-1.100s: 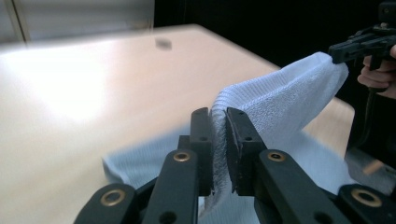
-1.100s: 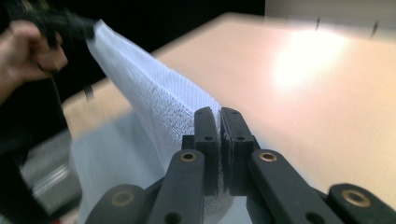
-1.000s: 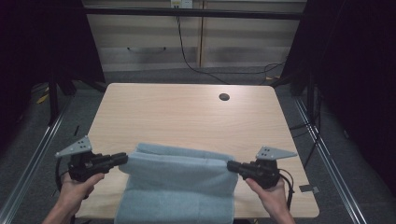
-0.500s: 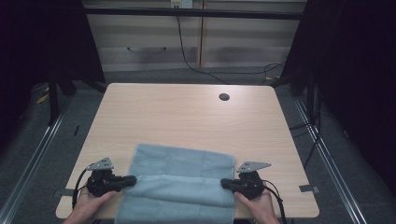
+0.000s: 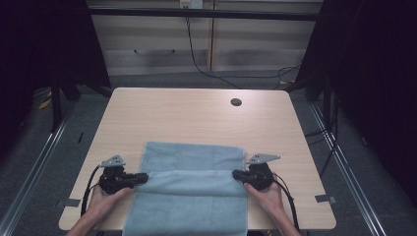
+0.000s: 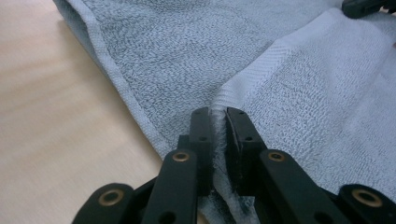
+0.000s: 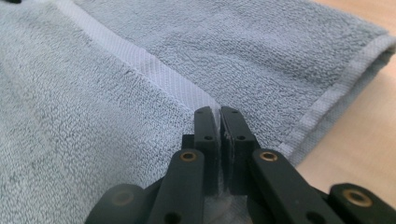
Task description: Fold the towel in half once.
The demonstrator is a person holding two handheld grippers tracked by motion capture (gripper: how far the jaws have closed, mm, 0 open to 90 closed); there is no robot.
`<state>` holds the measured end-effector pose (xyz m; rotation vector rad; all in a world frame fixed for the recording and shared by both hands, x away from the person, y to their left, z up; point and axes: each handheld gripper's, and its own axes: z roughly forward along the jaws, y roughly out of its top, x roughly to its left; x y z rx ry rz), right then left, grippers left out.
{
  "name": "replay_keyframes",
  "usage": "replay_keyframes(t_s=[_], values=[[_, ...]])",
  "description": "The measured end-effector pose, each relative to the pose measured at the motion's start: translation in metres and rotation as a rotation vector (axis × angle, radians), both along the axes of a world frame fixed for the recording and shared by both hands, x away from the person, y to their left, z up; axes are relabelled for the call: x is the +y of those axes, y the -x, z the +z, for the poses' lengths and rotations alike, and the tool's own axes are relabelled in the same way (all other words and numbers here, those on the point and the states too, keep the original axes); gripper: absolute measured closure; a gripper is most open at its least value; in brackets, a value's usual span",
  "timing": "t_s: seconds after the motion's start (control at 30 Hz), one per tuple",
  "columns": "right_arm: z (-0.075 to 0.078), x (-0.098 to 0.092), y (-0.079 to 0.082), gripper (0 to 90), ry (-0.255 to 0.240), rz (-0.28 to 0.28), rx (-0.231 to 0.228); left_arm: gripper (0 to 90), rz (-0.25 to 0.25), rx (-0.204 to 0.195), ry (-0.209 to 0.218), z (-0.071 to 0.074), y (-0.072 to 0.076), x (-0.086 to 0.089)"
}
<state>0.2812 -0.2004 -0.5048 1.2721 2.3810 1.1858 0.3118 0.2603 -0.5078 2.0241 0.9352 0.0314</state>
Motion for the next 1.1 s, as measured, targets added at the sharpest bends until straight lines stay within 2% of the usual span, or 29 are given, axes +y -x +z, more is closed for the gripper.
replay_keyframes(t_s=[0.1,0.17,0.23,0.3,0.4,0.53,0.63,0.7,0.87,0.97,1.03,1.1], values=[[0.0,0.001,-0.021,86.1,0.006,-0.026,-0.001,81.5,0.022,0.012,-0.001,0.0,-0.015,-0.002],[0.0,0.002,-0.034,86.1,0.016,-0.034,-0.002,81.5,0.028,-0.005,-0.025,0.001,-0.024,-0.005],[-0.001,0.003,-0.045,86.0,0.018,-0.055,-0.007,81.5,0.042,-0.009,-0.03,0.001,-0.033,-0.006],[-0.001,0.004,-0.054,86.0,0.014,-0.066,-0.009,81.5,0.069,-0.002,-0.011,-0.001,-0.042,-0.005],[-0.003,0.003,-0.065,86.1,-0.007,-0.08,0.003,81.6,0.08,-0.012,-0.019,-0.001,-0.051,-0.007],[-0.002,0.005,-0.08,86.1,0.005,-0.092,0.005,81.6,0.097,-0.019,-0.047,0.001,-0.06,-0.01],[-0.002,0.006,-0.091,86.1,0.01,-0.104,0.002,81.6,0.113,-0.011,-0.029,0.0,-0.068,-0.01],[-0.002,0.007,-0.097,86.1,0.013,-0.117,0.005,81.6,0.124,-0.013,-0.036,0.0,-0.073,-0.011],[-0.002,0.009,-0.112,86.1,0.028,-0.141,-0.004,81.7,0.158,-0.011,0.003,-0.004,-0.084,-0.011],[-0.002,0.01,-0.121,86.1,0.043,-0.154,-0.009,81.7,0.175,-0.024,-0.022,-0.002,-0.09,-0.017],[-0.001,0.011,-0.127,86.1,0.061,-0.164,-0.008,81.6,0.178,-0.018,-0.035,-0.001,-0.094,-0.02],[-0.001,0.008,-0.134,86.1,0.048,-0.179,0.004,81.7,0.186,-0.018,-0.041,0.0,-0.099,-0.022]])
